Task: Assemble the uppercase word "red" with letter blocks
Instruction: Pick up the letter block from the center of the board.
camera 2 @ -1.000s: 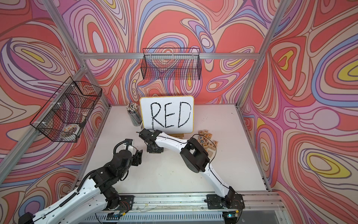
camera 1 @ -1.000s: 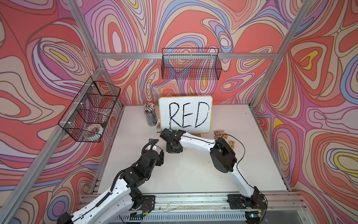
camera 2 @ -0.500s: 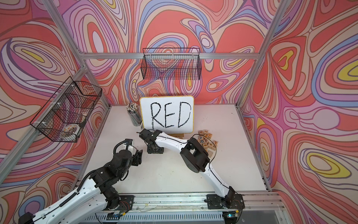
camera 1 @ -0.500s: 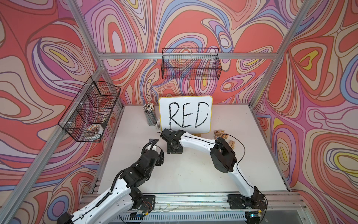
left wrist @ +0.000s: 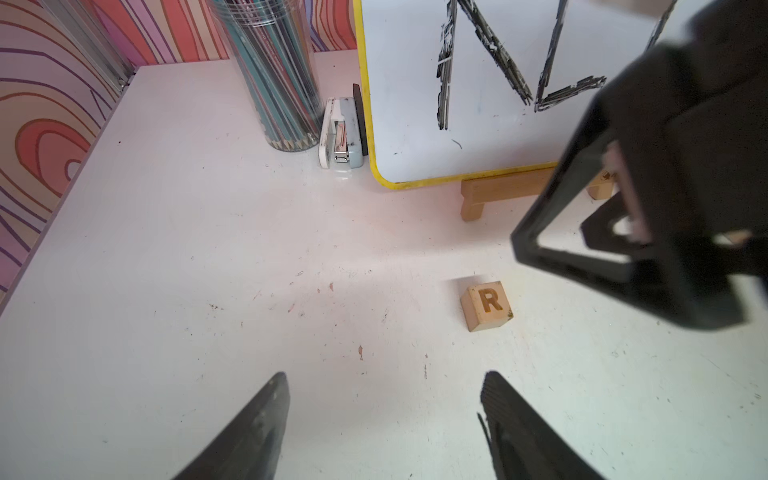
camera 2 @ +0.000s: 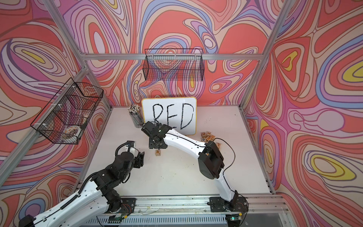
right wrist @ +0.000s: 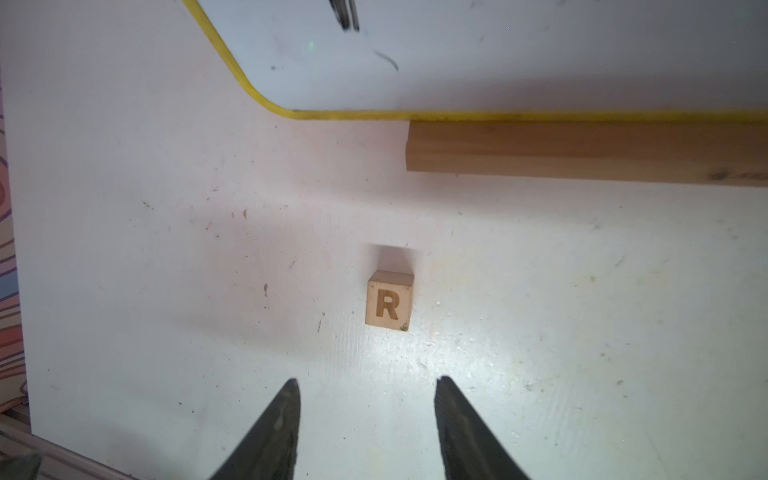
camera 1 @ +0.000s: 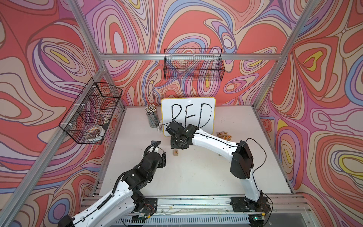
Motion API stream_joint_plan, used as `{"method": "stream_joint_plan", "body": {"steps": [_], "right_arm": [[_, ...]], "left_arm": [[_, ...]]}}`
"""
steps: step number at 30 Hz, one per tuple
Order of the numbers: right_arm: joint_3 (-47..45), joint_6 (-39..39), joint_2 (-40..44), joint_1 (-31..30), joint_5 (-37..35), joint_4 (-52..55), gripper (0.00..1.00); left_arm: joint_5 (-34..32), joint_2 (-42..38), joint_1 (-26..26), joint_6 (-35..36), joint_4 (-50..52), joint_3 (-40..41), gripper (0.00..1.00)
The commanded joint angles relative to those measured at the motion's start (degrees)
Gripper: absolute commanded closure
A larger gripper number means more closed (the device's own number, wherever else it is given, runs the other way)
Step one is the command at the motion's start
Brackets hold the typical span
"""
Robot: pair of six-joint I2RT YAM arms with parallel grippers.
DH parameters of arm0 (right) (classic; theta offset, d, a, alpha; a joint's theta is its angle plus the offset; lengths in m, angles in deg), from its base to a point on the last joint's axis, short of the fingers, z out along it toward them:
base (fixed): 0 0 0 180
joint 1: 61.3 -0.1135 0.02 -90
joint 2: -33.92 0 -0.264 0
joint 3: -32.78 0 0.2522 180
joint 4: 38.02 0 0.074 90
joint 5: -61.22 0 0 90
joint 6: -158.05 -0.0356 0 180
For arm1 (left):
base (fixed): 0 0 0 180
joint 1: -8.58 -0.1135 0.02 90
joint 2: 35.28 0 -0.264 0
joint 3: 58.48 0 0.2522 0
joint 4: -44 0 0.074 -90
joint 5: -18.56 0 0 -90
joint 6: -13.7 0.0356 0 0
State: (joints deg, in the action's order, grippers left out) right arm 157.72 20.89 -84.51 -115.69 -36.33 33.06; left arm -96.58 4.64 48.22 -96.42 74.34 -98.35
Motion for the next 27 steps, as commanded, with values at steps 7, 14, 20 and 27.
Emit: {"method": "stream_joint_plan", "body": {"steps": [7,14,20,27], "right_arm": [[-18.6,14.2,19.4,9.2,-3.1,3.1,0.49],[-38.9,16.8,34.6,25.5,0.2,-4.7,0.53],[-42.5,20.8,34.0,36.3,1.1,-7.8,0.54],[-41.4,18.1,27.8,43.2,2.4,-11.8,0.58]], "left_arm": [[3.2,6.1,-0.3,2.8,-3.6,-6.0,0.27],[4.7,13.9,2.2,5.6,-9.8,-9.6,0.28],[7.6,18.0,4.1,6.6,-13.3,-11.5,0.28],[7.1,16.6,4.3,4.8,-13.4,-10.4,0.28]]}}
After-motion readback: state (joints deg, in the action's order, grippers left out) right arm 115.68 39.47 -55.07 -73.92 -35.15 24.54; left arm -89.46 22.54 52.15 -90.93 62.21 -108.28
